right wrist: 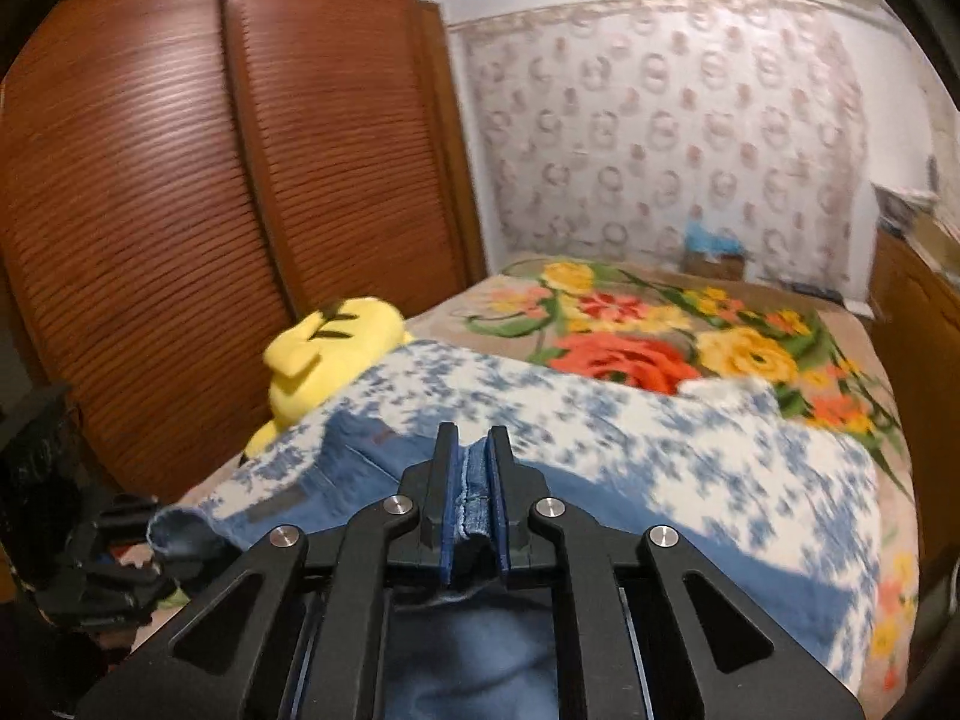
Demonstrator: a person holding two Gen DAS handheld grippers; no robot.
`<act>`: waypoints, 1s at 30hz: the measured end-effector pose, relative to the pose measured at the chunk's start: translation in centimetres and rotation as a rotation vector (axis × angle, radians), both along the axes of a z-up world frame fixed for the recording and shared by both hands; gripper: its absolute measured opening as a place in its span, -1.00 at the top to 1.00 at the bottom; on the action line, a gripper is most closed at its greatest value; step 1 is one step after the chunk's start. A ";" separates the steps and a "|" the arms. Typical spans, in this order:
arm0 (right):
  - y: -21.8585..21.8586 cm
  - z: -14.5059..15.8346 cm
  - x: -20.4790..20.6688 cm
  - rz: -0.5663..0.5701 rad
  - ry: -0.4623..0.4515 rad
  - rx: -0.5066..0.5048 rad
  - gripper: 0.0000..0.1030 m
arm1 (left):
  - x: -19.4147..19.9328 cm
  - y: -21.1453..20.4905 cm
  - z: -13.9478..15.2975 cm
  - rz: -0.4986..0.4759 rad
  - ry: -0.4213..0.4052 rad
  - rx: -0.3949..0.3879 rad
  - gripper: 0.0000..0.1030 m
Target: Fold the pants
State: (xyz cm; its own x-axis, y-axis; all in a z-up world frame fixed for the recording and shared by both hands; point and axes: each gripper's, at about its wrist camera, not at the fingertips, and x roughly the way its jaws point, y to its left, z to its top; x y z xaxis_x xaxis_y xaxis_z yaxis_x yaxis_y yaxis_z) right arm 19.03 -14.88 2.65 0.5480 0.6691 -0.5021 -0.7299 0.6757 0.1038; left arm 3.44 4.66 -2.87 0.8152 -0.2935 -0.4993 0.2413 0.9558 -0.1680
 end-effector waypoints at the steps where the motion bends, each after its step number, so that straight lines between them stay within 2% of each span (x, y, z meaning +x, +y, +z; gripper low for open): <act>1: 1.0 -0.2 0.2 0.013 0.003 -0.009 0.90 | -0.2 0.6 -0.3 0.012 0.005 -0.003 0.73; 11: 11.6 -1.3 1.7 0.116 0.009 -0.077 0.91 | -1.8 6.0 -2.0 0.121 0.026 -0.037 0.73; 20: 19.3 -4.4 2.4 0.170 0.036 -0.157 0.91 | -1.8 8.0 -4.6 0.167 0.111 -0.035 0.70; 23: 20.5 -5.4 2.4 0.181 0.053 -0.177 0.90 | -1.8 8.8 -5.1 0.185 0.132 -0.049 0.54; 25: 20.6 -5.6 2.5 0.187 0.068 -0.184 0.73 | -1.9 9.2 -5.1 0.205 0.131 -0.049 0.49; 27: 20.4 -5.4 2.4 0.165 0.052 -0.186 0.37 | -2.0 9.6 -5.1 0.215 0.131 -0.050 0.44; 29: 19.4 -5.0 2.5 0.157 0.041 -0.171 0.22 | -2.1 9.8 -5.0 0.221 0.128 -0.046 0.38; 30: 18.5 -4.7 2.6 0.148 0.033 -0.162 0.20 | -2.0 9.8 -4.9 0.223 0.127 -0.041 0.36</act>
